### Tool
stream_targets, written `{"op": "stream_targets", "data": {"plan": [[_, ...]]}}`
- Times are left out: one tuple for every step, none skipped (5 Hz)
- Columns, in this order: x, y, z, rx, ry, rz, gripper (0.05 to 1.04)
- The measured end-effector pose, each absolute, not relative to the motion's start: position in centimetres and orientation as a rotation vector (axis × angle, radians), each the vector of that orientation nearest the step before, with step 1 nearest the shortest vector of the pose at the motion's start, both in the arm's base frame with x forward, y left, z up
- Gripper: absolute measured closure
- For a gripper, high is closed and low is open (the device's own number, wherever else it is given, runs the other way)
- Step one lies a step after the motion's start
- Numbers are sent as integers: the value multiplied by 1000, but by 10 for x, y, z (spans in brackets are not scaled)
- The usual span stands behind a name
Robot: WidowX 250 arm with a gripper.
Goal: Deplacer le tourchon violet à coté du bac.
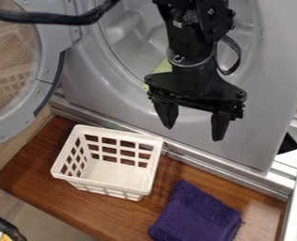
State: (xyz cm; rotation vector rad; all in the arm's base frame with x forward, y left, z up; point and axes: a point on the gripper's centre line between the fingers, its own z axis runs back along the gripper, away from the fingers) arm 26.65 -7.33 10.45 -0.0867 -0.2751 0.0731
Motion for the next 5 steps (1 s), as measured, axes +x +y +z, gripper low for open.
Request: {"op": "stream_targets", "data": {"plan": [[265,-73,96,-80,-252,78,83],[261,-86,72,-80,-216,42,83],[259,-99,47,-57,-169,12,83],[258,-111,20,-63,-143,-20,83],[253,-117,-17,-39,-95,-37,83]]}}
